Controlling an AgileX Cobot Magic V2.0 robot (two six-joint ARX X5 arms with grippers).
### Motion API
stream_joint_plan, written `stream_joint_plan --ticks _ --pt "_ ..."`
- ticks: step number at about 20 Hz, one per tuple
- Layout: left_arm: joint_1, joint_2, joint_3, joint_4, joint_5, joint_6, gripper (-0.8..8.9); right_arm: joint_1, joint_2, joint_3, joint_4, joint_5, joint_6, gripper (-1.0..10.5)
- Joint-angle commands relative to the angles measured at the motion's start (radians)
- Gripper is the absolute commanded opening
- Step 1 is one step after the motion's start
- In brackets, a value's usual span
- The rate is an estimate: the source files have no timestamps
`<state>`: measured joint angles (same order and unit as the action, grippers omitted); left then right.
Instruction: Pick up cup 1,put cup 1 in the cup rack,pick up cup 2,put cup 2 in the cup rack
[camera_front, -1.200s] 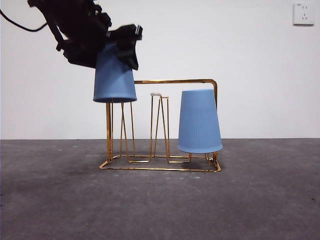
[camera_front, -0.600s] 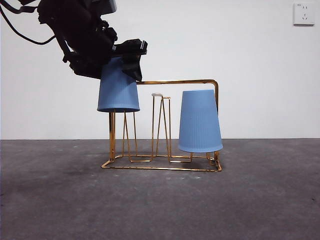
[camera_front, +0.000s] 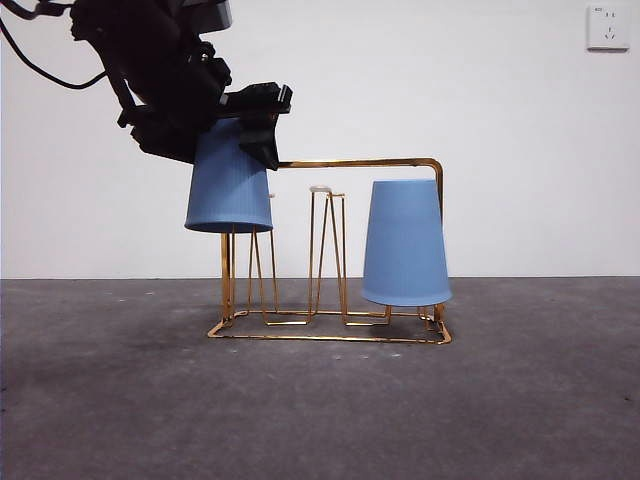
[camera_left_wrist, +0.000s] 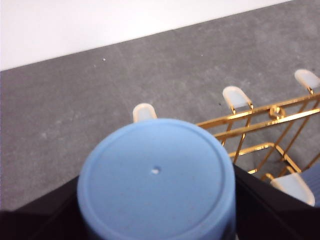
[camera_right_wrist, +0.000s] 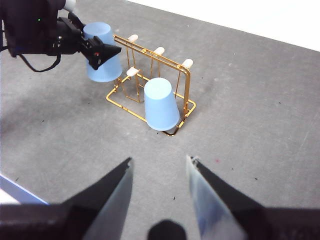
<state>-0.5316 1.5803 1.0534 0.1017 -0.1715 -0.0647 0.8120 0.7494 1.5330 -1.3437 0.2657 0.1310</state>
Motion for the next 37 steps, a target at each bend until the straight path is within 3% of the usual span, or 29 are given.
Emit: stream_joint_plan --ticks 1,28,29,30,32,33,37 --pt "-0.011 -0.004 -0.018 -0.027 0.014 -0.022 -0.06 0.0 -0.001 -0.006 0.005 0.004 -0.003 1.9" --pt "-0.024 0.151 -0.018 -0.105 0.014 -0.036 0.01 0.0 -0.001 -0.006 0.011 0.004 -0.002 1.9" --pt "-0.024 0.154 -0.018 -0.115 0.015 -0.05 0.27 0.0 -0.001 -0.006 0.011 0.004 -0.002 1.9" --pt "-0.023 0.155 -0.018 -0.126 0.015 -0.06 1.38 0.0 -0.001 -0.006 0.011 0.004 -0.002 1.9" --pt "-0.023 0.154 -0.018 -0.138 0.018 -0.062 4.56 0.0 -0.001 -0.006 0.011 0.004 -0.003 1.9" --pt "-0.023 0.154 -0.018 -0.146 0.027 -0.062 5.39 0.0 -0.001 -0.006 0.011 0.004 -0.003 1.9" --pt "-0.018 0.153 -0.018 -0.193 0.05 -0.062 5.44 0.0 -0.001 -0.006 0.01 0.004 -0.003 1.9"
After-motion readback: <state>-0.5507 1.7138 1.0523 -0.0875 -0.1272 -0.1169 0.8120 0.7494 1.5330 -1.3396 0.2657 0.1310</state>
